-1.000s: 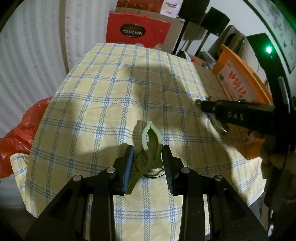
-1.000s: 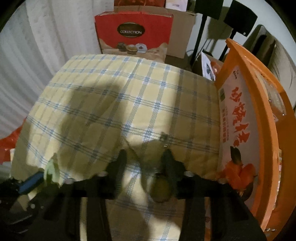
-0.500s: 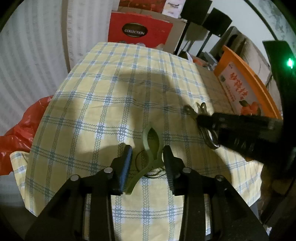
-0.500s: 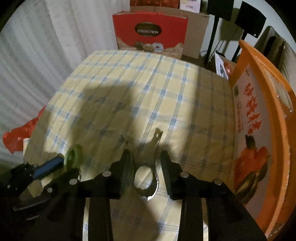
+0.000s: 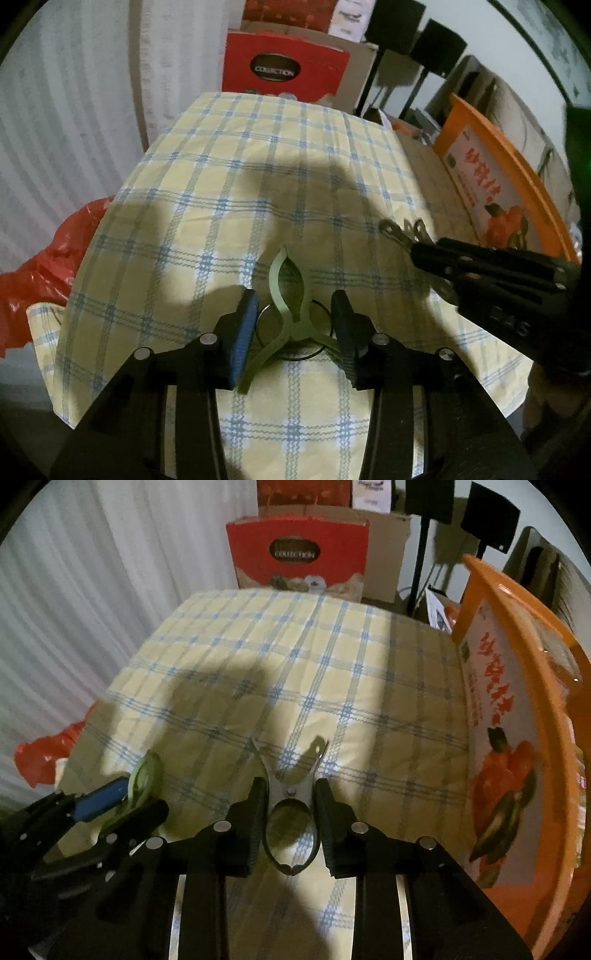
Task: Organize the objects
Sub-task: 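Lift the green clip with the left gripper while the right gripper grasps the metal ring clip, then carry the green clip with the left gripper while the right gripper carries the metal clip over the basket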
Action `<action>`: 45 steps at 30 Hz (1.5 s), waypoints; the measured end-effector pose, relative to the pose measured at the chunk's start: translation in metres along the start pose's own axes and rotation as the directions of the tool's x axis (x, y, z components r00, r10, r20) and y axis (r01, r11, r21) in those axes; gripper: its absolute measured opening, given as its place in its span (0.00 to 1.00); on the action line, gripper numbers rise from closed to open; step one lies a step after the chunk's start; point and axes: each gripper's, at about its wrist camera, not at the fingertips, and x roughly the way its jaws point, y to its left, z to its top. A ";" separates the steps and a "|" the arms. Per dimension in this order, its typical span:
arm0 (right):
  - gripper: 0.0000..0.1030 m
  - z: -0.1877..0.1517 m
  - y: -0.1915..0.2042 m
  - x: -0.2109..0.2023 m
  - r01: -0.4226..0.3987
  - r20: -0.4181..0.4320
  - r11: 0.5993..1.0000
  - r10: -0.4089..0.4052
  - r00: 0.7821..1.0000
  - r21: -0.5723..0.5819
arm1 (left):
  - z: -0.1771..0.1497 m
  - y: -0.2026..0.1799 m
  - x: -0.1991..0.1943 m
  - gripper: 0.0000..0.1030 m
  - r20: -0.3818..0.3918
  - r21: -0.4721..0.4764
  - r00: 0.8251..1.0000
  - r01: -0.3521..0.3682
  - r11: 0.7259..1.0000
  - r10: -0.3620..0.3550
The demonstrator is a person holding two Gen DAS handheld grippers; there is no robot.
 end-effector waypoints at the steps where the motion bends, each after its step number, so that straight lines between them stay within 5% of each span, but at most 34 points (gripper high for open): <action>1: 0.24 -0.001 0.000 -0.006 -0.005 0.015 1.000 0.005 1.000 0.001 | 0.000 0.000 -0.003 0.37 0.004 -0.005 1.000 0.003 1.000 -0.003; 12: 0.24 -0.009 -0.007 -0.064 -0.054 0.130 0.998 0.050 0.990 0.030 | 0.010 -0.024 -0.042 0.37 0.063 0.028 0.997 0.044 0.999 -0.046; 25: 0.24 -0.015 -0.047 -0.133 -0.046 0.257 0.994 0.020 0.966 0.097 | 0.029 -0.097 -0.090 0.37 0.116 0.143 0.982 0.135 0.981 -0.152; 45: 0.24 -0.042 -0.144 -0.177 0.033 0.296 0.971 -0.104 0.949 0.237 | 0.035 -0.214 -0.081 0.37 0.074 0.279 0.973 0.192 0.941 -0.220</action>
